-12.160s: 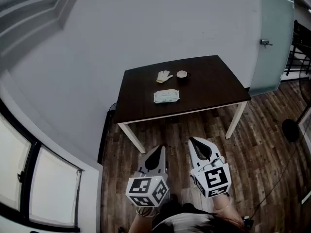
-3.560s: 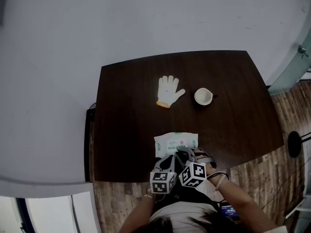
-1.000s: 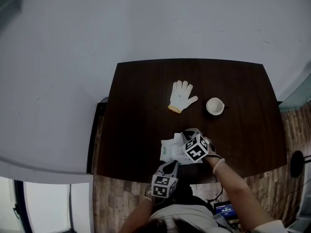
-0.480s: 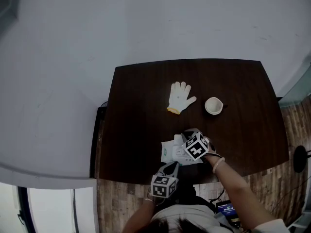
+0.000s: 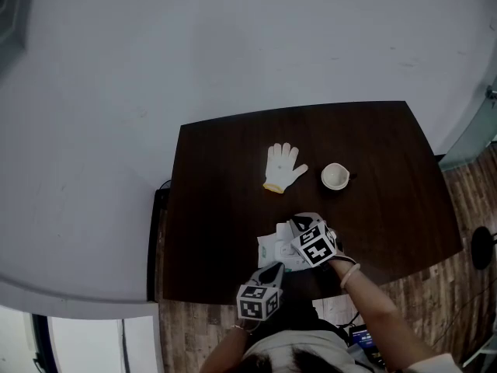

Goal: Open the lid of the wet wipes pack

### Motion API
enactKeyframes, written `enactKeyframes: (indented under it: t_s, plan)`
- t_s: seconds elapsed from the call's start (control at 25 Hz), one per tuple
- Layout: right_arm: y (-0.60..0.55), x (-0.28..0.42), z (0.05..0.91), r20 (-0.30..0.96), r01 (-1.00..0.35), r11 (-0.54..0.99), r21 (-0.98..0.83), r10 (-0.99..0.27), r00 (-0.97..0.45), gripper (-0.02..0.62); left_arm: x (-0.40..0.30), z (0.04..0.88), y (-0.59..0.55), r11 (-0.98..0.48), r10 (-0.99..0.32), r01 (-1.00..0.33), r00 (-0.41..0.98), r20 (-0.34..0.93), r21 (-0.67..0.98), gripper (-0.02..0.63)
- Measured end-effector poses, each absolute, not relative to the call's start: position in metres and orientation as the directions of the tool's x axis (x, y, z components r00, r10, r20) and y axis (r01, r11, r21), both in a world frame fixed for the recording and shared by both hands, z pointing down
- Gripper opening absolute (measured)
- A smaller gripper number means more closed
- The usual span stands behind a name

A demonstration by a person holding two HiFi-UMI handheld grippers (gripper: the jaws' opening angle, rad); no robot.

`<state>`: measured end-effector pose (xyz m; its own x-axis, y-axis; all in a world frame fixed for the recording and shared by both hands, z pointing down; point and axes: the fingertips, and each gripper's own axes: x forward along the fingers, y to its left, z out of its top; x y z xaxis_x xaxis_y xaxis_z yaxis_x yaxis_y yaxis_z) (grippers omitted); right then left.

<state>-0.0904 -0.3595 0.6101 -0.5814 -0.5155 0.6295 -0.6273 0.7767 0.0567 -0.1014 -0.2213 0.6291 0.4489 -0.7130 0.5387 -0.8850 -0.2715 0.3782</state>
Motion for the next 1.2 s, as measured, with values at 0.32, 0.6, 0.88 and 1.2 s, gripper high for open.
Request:
enactKeyframes:
  t_s: [0.32, 0.6, 0.88, 1.2]
  plan:
    - [-0.347, -0.075, 0.576, 0.555, -0.694, 0.718, 0.053, -0.599, -0.576, 0.009, -0.111, 0.59, -0.234, -0.288, -0.761, -0.887, 0.441, 0.476, 0.362, 0.014]
    - [-0.334, -0.062, 0.54, 0.482, -0.726, 0.681, 0.092, -0.669, -0.566, 0.008, -0.118, 0.556, -0.24, -0.299, -0.795, -0.903, 0.415, 0.442, 0.309, 0.014]
    - [-0.326, -0.047, 0.502, 0.404, -0.767, 0.635, 0.091, -0.728, -0.555, 0.008, -0.121, 0.513, -0.249, -0.306, -0.832, -0.92, 0.383, 0.4, 0.245, 0.014]
    - [-0.315, -0.023, 0.453, 0.304, -0.798, 0.599, 0.064, -0.773, -0.557, 0.008, -0.12, 0.485, -0.248, -0.311, -0.847, -0.926, 0.371, 0.379, 0.212, 0.014]
